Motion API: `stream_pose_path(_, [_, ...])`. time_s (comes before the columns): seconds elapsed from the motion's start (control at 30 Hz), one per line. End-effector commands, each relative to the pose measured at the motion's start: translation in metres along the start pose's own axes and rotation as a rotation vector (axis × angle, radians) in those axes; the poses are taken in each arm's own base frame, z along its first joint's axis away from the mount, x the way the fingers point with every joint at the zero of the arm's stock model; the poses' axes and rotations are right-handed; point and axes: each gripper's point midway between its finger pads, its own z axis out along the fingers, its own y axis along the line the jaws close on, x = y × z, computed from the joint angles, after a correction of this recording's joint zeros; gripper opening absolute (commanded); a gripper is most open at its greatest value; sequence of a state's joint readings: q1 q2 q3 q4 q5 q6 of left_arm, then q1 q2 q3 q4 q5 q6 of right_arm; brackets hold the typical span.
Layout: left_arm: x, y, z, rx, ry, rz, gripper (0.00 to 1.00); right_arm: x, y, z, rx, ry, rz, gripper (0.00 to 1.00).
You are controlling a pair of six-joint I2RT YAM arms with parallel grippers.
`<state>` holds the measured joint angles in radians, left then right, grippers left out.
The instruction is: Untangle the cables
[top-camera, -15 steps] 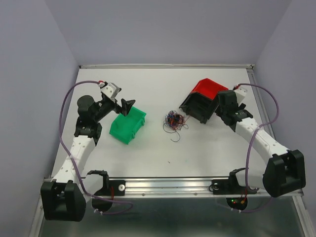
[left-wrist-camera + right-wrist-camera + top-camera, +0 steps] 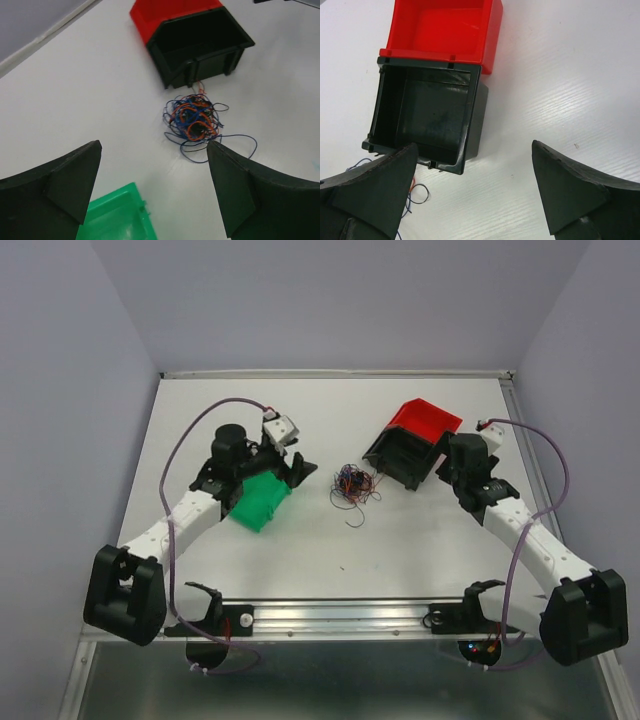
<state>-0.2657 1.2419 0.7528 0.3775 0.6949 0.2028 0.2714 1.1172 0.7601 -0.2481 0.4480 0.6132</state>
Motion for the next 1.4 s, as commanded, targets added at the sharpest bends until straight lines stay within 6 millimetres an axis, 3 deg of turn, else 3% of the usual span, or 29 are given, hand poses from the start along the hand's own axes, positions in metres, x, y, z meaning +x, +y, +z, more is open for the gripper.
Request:
stream_pose_path(0.0, [-0.014, -0.032, 0.031, 0.015, -0.017, 0.17, 0.96, -0.004, 0.013, 0.0, -0.067, -0.021, 0.01, 1.0])
stream_pose_path(0.07, [0.0, -0.041, 0.047, 0.043, 0.04, 0.167, 0.94, -0.004, 0.014, -0.001, -0.079, -0.021, 0.017, 1.0])
stream_pose_path(0.1, [-0.003, -0.039, 0.057, 0.025, 0.053, 0.174, 0.92, -0.005, 0.016, -0.004, -0.092, -0.022, 0.021, 1.0])
stream_pose_path(0.13, [0.019, -0.048, 0.073, 0.053, 0.116, 0.161, 0.91, -0.006, 0.016, -0.005, -0.098, -0.027, 0.024, 1.0])
stream_pose_path(0.2, [0.024, -0.045, 0.09, 0.04, 0.151, 0.168, 0.86, -0.007, 0.017, -0.009, -0.114, -0.036, 0.032, 1.0])
stream_pose_path(0.23, [0.047, -0.051, 0.101, 0.06, 0.216, 0.155, 0.85, -0.007, 0.017, -0.009, -0.117, -0.035, 0.035, 1.0])
stream_pose_path(0.27, [0.043, -0.047, 0.11, 0.046, 0.217, 0.159, 0.84, -0.007, 0.018, -0.011, -0.127, -0.035, 0.034, 1.0])
stream_pose_path(0.33, [0.061, -0.04, 0.121, 0.018, 0.273, 0.147, 0.82, -0.005, 0.019, -0.012, -0.14, -0.032, 0.036, 1.0])
stream_pose_path(0.4, [0.061, -0.032, 0.13, -0.015, 0.278, 0.156, 0.8, -0.007, 0.021, -0.016, -0.159, -0.035, 0.04, 1.0])
stream_pose_path(0.43, [0.07, -0.031, 0.136, -0.015, 0.297, 0.15, 0.79, -0.007, 0.022, -0.016, -0.167, -0.035, 0.041, 1.0])
stream_pose_path(0.5, [0.07, -0.032, 0.147, -0.001, 0.311, 0.153, 0.68, -0.005, 0.023, -0.016, -0.175, -0.033, 0.04, 1.0])
stream_pose_path(0.53, [0.084, -0.036, 0.151, 0.019, 0.348, 0.15, 0.64, -0.005, 0.025, -0.016, -0.183, -0.031, 0.041, 1.0])
stream_pose_path(0.57, [0.088, -0.045, 0.152, 0.057, 0.375, 0.148, 0.49, -0.002, 0.025, -0.014, -0.182, -0.023, 0.037, 1.0])
stream_pose_path(0.63, [0.095, -0.055, 0.15, 0.091, 0.4, 0.165, 0.35, -0.001, 0.027, -0.013, -0.191, -0.015, 0.032, 1.0])
stream_pose_path(0.67, [0.086, -0.065, 0.145, 0.118, 0.377, 0.183, 0.14, 0.002, 0.03, -0.011, -0.203, -0.002, 0.028, 1.0])
stream_pose_path(0.73, [0.07, -0.072, 0.137, 0.139, 0.334, 0.202, 0.0, 0.005, 0.034, -0.01, -0.217, 0.011, 0.021, 1.0])
stream_pose_path(0.8, [0.061, -0.079, 0.123, 0.154, 0.298, 0.197, 0.0, 0.011, 0.037, -0.009, -0.243, 0.032, 0.005, 1.0])
stream_pose_path(0.83, [0.034, -0.083, 0.112, 0.15, 0.235, 0.213, 0.0, 0.014, 0.048, -0.012, -0.303, 0.051, -0.004, 1.0])
stream_pose_path(0.87, [0.023, -0.087, 0.105, 0.156, 0.203, 0.221, 0.0, 0.019, 0.053, -0.014, -0.35, 0.062, -0.034, 0.99])
stream_pose_path(0.9, [0.022, -0.095, 0.095, 0.189, 0.189, 0.218, 0.0, 0.022, 0.072, -0.023, -0.483, 0.071, -0.045, 0.98])
stream_pose_path(0.93, [0.0, -0.1, 0.084, 0.199, 0.132, 0.236, 0.0, 0.029, 0.082, -0.03, -0.564, 0.086, -0.057, 0.98])
stream_pose_path(1.0, [-0.014, -0.114, 0.072, 0.26, 0.094, 0.238, 0.0, 0.023, 0.104, -0.047, -0.728, 0.047, -0.073, 0.94])
stream_pose_path(1.03, [-0.029, -0.118, 0.064, 0.269, 0.06, 0.251, 0.0, 0.036, 0.113, -0.06, -0.833, 0.09, -0.092, 0.93])
stream_pose_path(1.1, [-0.043, -0.121, 0.059, 0.275, 0.036, 0.245, 0.0, 0.04, 0.123, -0.076, -0.941, 0.094, -0.108, 0.91])
stream_pose_path(1.13, [-0.05, -0.121, 0.056, 0.274, 0.023, 0.245, 0.0, 0.039, 0.135, -0.094, -1.06, 0.085, -0.127, 0.9])
stream_pose_path(1.2, [-0.052, -0.124, 0.053, 0.285, 0.022, 0.228, 0.0, 0.047, 0.146, -0.121, -1.209, 0.086, -0.157, 0.89])
stream_pose_path(1.27, [-0.05, -0.127, 0.052, 0.308, 0.018, 0.226, 0.0, 0.052, 0.153, -0.133, -1.268, 0.079, -0.181, 0.89])
stream_pose_path(1.37, [-0.033, -0.126, 0.049, 0.3, 0.033, 0.216, 0.0, 0.066, 0.166, -0.156, -1.38, 0.081, -0.217, 0.89])
